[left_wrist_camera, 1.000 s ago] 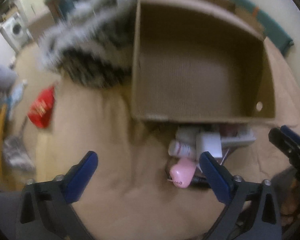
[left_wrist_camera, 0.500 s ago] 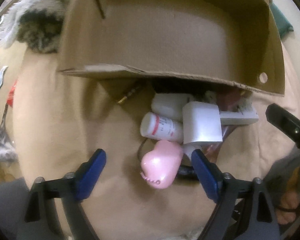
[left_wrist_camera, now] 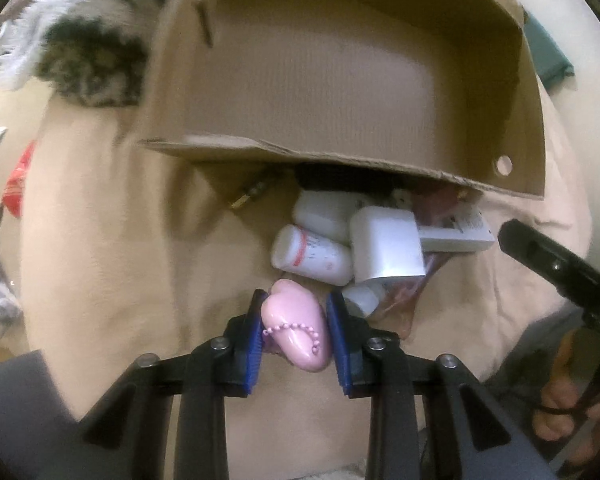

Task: Organize rigid objects
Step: 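Lower the left tool onto the pink heart keychain and close it, then grasp the white charger with the right tool while the left tool holds the keychain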

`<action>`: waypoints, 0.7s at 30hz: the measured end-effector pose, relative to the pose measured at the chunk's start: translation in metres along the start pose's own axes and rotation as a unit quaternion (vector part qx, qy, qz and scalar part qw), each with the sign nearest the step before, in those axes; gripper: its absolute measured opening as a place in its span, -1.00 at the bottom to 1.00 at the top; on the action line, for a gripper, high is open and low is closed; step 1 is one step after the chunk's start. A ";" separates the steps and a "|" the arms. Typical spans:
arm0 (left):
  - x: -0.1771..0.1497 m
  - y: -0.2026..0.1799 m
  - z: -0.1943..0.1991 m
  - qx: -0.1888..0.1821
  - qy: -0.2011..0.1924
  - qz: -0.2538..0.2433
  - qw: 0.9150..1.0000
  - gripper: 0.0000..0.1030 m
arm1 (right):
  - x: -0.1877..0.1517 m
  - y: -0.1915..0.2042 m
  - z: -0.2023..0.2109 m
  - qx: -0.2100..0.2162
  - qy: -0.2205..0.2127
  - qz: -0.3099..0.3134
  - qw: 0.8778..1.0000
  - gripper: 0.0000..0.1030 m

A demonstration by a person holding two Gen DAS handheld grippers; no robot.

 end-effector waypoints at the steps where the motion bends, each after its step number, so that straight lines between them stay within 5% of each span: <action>1: -0.005 0.004 0.007 0.007 -0.005 0.004 1.000 -0.48 | -0.001 -0.001 -0.001 0.005 0.003 -0.002 1.000 1.00; 8: -0.013 0.033 0.037 0.038 -0.026 0.043 0.998 -0.48 | -0.008 0.008 -0.011 0.064 0.053 -0.023 0.996 1.00; 10: -0.009 0.036 0.044 0.043 -0.028 0.051 0.997 -0.48 | -0.007 0.018 -0.016 0.100 0.079 -0.041 0.991 0.67; 13: -0.011 0.040 0.050 0.045 -0.037 0.058 0.997 -0.48 | -0.003 0.036 -0.027 0.114 0.107 -0.054 0.986 0.59; 18: 0.001 0.056 0.064 0.039 -0.053 0.083 0.994 -0.47 | 0.008 0.064 -0.041 0.050 0.115 -0.044 0.991 0.27; 21: 0.006 0.053 0.065 0.041 -0.060 0.099 0.992 -0.47 | 0.009 0.070 -0.055 0.029 0.130 -0.061 0.989 0.27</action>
Point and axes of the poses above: each gripper's, at about its wrist camera, not at the fingertips, and z roughly against the way its jaws point, y to its left, x to its top, the point moved 5 cm from there along -z, roughly the way its jaws point, and after that the axes turned 14 degrees about y, right-handed, at the moved point
